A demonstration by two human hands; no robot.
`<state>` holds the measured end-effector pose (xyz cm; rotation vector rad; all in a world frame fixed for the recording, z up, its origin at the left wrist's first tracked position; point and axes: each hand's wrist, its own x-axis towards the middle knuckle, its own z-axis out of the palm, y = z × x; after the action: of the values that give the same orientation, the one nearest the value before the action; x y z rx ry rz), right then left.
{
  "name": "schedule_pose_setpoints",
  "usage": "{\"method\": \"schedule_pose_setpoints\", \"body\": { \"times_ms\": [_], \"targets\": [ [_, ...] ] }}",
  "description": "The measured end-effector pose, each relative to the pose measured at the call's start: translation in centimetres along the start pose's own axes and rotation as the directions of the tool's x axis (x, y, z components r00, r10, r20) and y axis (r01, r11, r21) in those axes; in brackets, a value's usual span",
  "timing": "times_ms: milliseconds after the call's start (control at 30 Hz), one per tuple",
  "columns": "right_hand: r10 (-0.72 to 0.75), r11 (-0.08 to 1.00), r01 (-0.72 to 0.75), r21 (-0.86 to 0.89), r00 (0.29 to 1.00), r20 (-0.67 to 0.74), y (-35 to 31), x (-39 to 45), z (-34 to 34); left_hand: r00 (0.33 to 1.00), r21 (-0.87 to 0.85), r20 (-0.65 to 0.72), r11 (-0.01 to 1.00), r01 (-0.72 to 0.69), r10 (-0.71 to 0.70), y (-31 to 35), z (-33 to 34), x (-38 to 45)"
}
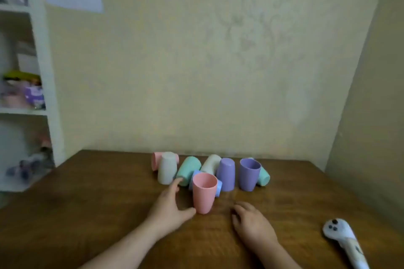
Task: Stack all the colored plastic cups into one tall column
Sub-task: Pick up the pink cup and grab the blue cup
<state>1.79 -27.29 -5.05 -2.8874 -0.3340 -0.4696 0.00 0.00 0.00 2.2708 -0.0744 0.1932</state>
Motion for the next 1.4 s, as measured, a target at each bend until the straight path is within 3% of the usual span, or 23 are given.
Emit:
{"method": "schedule_pose_setpoints", "body": {
  "times_ms": [67,133,200,267,300,367,467,600,733,833,1000,1233,1333,1400],
  "targets": [
    [0.018,0.991,-0.014,0.133,0.999,-0.03,0.2,-0.1,0.5,0.999,-0.22,-0.028,0.975,-0.038,0.032,1.6,1.3,0.3],
    [0.047,0.977,-0.065,0.202,0.994,0.094,1.1,0.3,1.0,0.999,-0.33,-0.028,0.943,-0.03,0.022,3.5,3.4,1.2],
    [0.054,0.978,-0.058,0.203,0.998,0.027,0.7,1.1,1.3,0.996,-0.406,-0.084,0.914,-0.01,-0.027,4.2,5.4,2.4],
    [0.04,0.972,-0.044,0.229,0.999,0.021,0.2,1.1,-0.7,0.985,-0.384,-0.155,0.923,0.008,-0.073,4.2,6.7,3.5],
    [0.053,0.961,-0.077,0.267,0.994,0.098,-0.1,1.4,-1.9,0.98,-0.385,-0.184,0.923,0.005,-0.082,3.7,7.4,3.8],
    [-0.001,0.954,0.001,0.301,1.0,0.001,0.9,3.2,-1.9,0.951,-0.393,-0.308,0.912,-0.115,-0.013,2.8,8.4,4.5],
    [0.095,0.971,-0.131,0.199,0.979,0.179,0.7,4.5,-2.7,0.885,-0.258,-0.457,0.939,-0.226,0.087,0.6,8.4,6.2],
    [0.011,0.994,-0.003,0.108,0.997,-0.078,-2.0,6.6,-3.0,0.934,-0.25,-0.357,0.962,-0.109,0.013,-1.6,4.1,5.8],
    [-0.202,0.979,0.202,0.015,0.979,-0.028,-7.0,8.4,-3.1,0.969,-0.329,-0.243,0.943,-0.05,-0.033,-3.6,0.9,3.9],
    [-0.109,0.994,0.11,-0.004,0.992,0.06,-8.8,8.6,-2.5,0.971,-0.358,-0.231,0.934,-0.025,-0.062,-4.2,0.4,3.4],
    [0.039,0.995,-0.031,-0.092,0.995,0.088,-9.3,8.6,-2.6,0.98,-0.361,-0.174,0.932,0.027,-0.096,-4.1,0.5,3.2],
    [0.118,0.987,-0.145,0.062,0.938,0.325,-7.8,7.8,-7.1,1.0,-0.362,0.002,0.932,0.029,-0.03,-3.4,1.2,2.8],
    [0.17,0.931,-0.214,0.294,0.971,0.17,-7.1,7.8,-11.2,1.0,-0.364,0.011,0.931,0.02,-0.017,-2.4,2.7,2.8],
    [0.262,0.785,-0.208,0.584,0.965,-0.009,-6.8,8.1,-13.5,1.0,-0.352,-0.018,0.936,0.006,-0.013,-1.6,3.9,3.2]
  ]
}}
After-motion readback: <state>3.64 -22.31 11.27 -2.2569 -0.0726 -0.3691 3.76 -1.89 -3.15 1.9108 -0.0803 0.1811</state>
